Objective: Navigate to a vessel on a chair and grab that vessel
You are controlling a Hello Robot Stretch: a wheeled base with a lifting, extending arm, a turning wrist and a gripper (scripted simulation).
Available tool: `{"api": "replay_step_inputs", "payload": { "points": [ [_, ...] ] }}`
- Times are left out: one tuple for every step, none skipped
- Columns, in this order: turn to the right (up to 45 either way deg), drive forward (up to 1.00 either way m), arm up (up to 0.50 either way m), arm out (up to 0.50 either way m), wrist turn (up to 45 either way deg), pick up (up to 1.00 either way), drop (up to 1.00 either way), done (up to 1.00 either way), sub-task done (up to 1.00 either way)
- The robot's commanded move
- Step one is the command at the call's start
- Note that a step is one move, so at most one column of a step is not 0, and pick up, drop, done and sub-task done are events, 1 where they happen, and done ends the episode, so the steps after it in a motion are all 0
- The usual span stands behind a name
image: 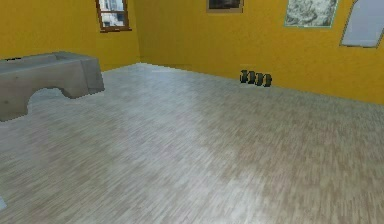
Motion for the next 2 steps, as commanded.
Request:
{"api": "replay_step_inputs", "payload": {
  "points": [
    [0.0, 0.0, -0.3, 0.0, 0.0, 0.0, 0.0, 0.0, 0.0],
    [0.0, 0.0, 0.0, 0.0, 0.0, 1.0, 0.0, 0.0, 0.0]
  ]
}}
